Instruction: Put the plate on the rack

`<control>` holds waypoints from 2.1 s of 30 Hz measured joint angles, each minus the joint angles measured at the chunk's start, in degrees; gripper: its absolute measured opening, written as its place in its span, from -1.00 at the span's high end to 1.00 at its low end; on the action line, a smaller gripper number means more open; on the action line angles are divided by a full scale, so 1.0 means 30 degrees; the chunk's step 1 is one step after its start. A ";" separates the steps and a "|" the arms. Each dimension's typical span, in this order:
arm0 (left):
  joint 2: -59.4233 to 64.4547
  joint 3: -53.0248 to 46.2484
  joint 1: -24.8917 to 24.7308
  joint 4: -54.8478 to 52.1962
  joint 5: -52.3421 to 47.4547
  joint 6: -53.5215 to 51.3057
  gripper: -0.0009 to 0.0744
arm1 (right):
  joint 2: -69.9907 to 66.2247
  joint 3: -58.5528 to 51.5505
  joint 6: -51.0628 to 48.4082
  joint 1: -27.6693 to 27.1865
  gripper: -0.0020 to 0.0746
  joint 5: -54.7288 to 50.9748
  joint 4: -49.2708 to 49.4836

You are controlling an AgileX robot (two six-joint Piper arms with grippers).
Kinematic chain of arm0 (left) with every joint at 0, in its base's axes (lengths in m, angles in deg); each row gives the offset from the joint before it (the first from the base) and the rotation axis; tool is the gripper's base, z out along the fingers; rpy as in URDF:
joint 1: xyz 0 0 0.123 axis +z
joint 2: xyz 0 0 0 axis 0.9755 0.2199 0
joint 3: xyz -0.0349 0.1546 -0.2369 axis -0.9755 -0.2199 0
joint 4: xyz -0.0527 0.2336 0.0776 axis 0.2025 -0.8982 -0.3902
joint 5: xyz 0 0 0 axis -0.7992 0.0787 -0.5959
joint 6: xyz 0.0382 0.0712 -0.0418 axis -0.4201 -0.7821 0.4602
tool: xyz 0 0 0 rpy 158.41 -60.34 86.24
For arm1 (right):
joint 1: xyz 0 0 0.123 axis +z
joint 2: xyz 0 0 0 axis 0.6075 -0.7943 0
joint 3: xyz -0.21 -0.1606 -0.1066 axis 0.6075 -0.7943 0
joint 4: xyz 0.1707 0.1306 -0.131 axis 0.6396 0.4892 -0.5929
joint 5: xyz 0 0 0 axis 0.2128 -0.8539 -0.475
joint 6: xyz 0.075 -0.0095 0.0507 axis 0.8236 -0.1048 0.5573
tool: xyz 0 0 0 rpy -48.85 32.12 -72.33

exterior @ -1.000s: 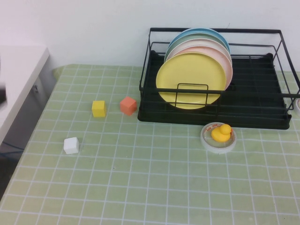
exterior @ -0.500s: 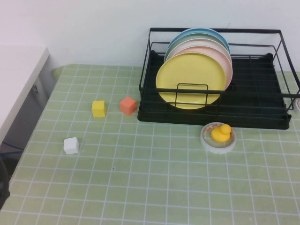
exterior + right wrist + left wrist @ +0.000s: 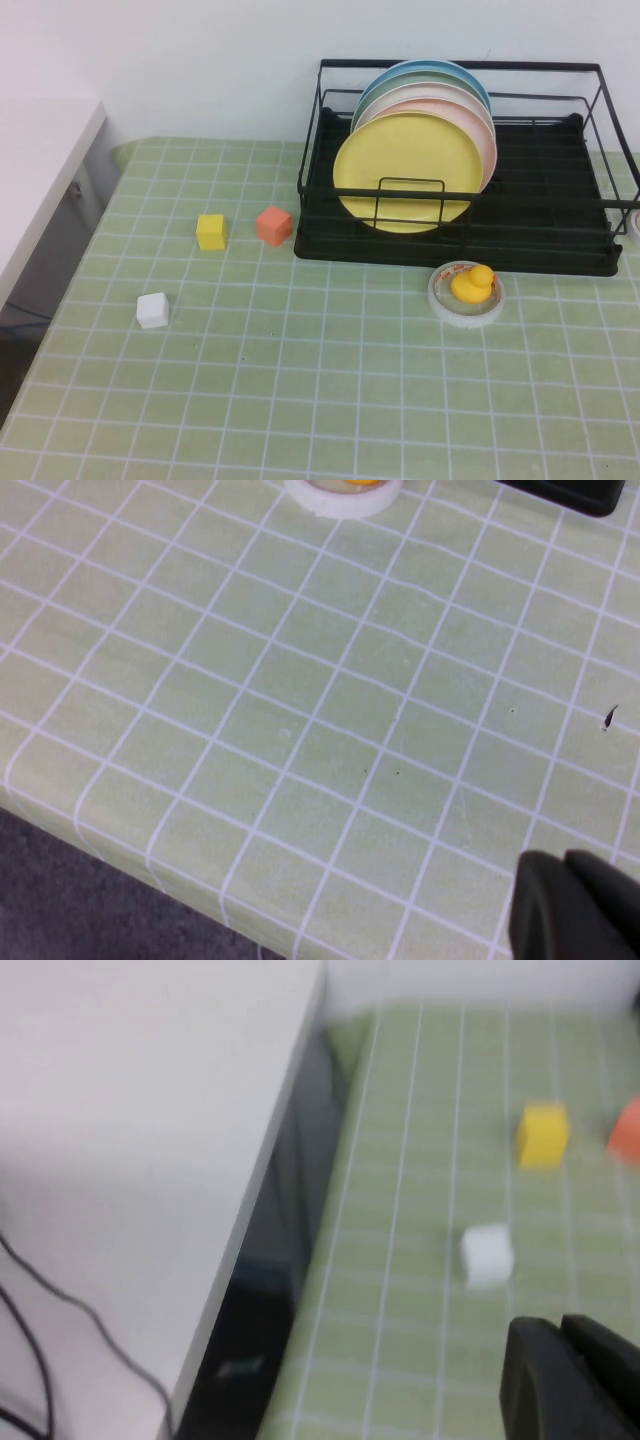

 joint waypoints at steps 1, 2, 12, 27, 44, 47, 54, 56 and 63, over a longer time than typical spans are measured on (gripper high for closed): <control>-0.0541 0.0000 0.0000 0.0038 0.0000 0.0425 0.98 | 0.0000 0.0000 0.0000 0.0000 0.95 -0.0015 0.0000; -0.1185 0.0000 0.0000 0.0125 0.0000 0.1089 0.98 | 0.0000 0.0000 0.0000 0.0000 0.95 -0.0015 0.0000; -0.4926 -0.1527 0.1307 0.3810 0.1355 0.1852 0.98 | 0.0000 0.0000 0.0000 0.0000 0.95 -0.0046 0.0000; -0.8238 -0.9356 0.4021 0.4562 0.6616 0.2681 0.98 | 0.0000 0.0000 0.0000 0.0000 0.95 -0.0046 0.0013; -0.9600 -1.1077 0.4658 0.4562 0.6785 0.3259 0.98 | 0.0000 0.0000 0.0000 0.0000 0.95 -0.0046 0.0045; -0.9600 -1.1077 0.4658 0.4562 0.6869 0.3011 0.98 | 0.0000 0.0000 0.0000 0.0000 0.95 -0.0046 0.0045; -0.9600 -1.1077 0.4658 0.5987 0.8496 0.1362 0.98 | 0.0000 0.0000 0.0000 0.0000 0.95 -0.0046 0.0045; -0.9600 -1.1077 0.4658 0.6920 0.8222 0.0135 0.98 | 0.0000 0.0000 0.0000 0.0000 0.95 -0.0046 0.0045; -0.9600 -1.1043 0.4658 0.9648 0.5988 -0.3280 0.98 | 0.0000 0.0000 0.0000 0.0000 0.95 -0.0046 0.0045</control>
